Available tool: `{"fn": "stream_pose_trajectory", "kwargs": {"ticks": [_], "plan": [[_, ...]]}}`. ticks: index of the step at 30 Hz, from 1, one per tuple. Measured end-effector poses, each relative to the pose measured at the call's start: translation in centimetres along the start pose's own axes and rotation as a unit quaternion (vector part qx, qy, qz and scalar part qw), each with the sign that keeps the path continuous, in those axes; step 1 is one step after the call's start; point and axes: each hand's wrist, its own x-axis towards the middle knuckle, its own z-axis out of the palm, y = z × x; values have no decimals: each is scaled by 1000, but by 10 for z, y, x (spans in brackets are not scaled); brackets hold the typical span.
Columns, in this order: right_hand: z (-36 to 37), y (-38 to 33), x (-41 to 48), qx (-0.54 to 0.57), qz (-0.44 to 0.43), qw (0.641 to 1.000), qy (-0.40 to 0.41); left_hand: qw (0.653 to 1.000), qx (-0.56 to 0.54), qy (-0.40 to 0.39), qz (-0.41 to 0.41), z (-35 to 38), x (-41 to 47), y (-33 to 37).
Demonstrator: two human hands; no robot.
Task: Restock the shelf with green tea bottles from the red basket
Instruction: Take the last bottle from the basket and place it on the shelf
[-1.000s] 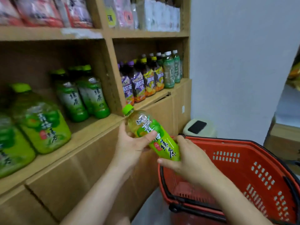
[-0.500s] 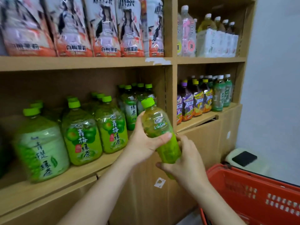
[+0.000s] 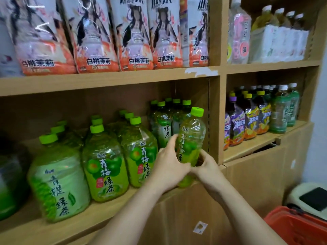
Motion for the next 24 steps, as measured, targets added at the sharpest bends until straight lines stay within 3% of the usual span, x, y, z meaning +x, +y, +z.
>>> {"fn": "stream_pose_trajectory", "kwargs": {"ticks": [3,6,12,18,21,24], "plan": [[-13,2,19,58,63,993,-84,997,77,27,-8,12,2,-15],[-24,9,35,64,103,982,-147,993,77,85,-11,24,-1,-25],[-28,20,48,23,78,983,-162,986,94,134,-28,43,0,-35],[-16,35,55,-98,-2,994,-54,982,110,125,-85,55,10,-42],[-14,38,55,-169,-25,985,26,980,109,138,-96,61,13,-35],[-12,36,52,-241,-52,968,55,974,138,133,-122,64,23,-29]]}}
